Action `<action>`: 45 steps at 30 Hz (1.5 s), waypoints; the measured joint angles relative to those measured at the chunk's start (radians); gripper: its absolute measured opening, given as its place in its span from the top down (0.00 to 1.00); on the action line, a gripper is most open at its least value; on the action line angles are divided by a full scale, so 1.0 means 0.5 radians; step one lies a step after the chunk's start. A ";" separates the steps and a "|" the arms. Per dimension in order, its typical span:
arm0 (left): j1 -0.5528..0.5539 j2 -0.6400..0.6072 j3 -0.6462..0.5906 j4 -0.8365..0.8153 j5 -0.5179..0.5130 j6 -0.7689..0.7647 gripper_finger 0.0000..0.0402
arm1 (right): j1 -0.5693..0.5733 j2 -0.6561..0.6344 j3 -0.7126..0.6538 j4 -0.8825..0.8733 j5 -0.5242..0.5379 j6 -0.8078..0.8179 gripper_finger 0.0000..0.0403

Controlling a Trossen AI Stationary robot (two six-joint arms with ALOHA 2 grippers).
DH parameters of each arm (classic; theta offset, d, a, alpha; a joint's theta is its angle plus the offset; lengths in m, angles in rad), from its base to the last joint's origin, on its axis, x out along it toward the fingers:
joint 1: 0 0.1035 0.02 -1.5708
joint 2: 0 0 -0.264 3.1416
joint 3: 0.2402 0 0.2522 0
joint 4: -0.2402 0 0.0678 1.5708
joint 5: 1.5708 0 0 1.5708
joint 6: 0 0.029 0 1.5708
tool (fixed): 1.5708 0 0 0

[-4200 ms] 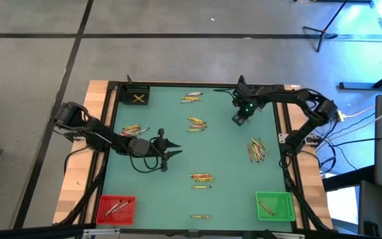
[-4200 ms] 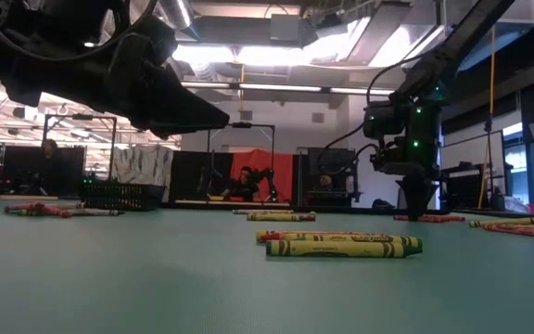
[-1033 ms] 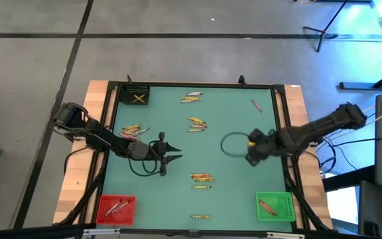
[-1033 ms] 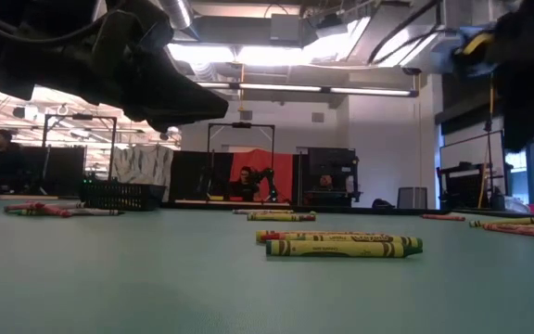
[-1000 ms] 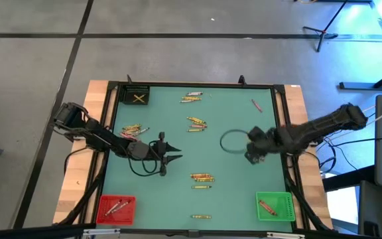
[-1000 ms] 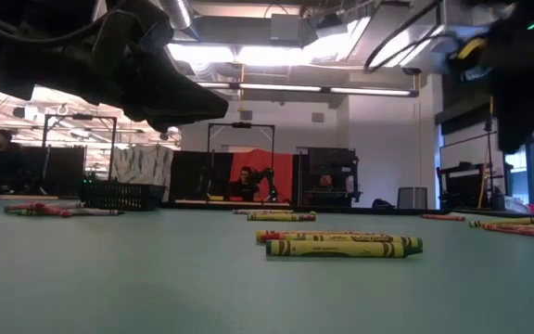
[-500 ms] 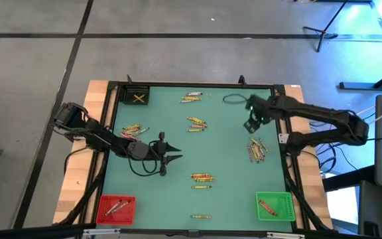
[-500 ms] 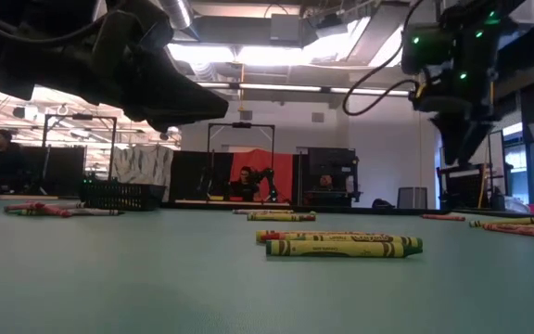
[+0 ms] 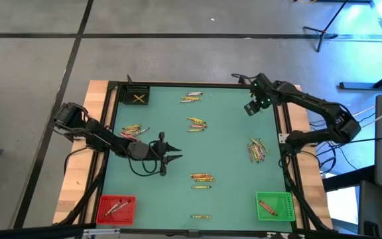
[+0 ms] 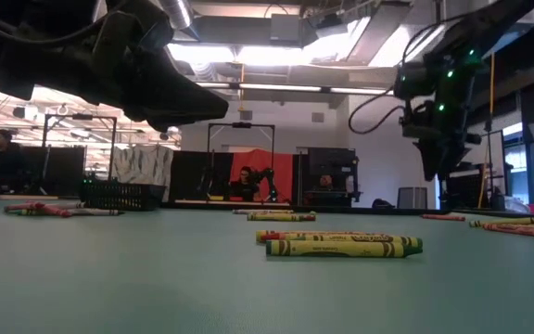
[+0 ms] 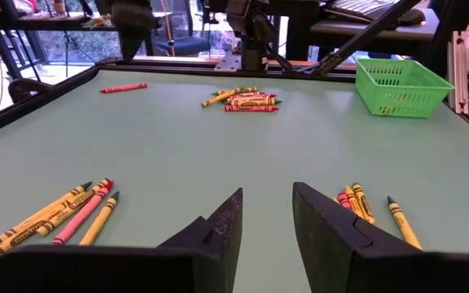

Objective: Sort crayons
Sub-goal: Put the red crayon into the green bin

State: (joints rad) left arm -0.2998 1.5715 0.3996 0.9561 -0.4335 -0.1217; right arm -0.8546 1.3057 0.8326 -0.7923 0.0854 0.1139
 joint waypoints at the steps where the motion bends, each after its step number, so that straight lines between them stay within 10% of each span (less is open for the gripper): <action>1: 0.000 0.000 0.000 -0.001 0.000 -0.001 0.77 | -0.024 0.033 0.000 0.024 0.000 -0.026 0.49; 45: -0.036 0.000 0.000 -0.042 -0.005 -0.013 0.77 | -0.176 0.566 0.011 0.331 0.105 -0.042 0.60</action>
State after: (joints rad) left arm -0.3176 1.5715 0.3996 0.9352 -0.4358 -0.1284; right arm -0.9428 1.5887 0.8383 -0.6266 0.1377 0.0929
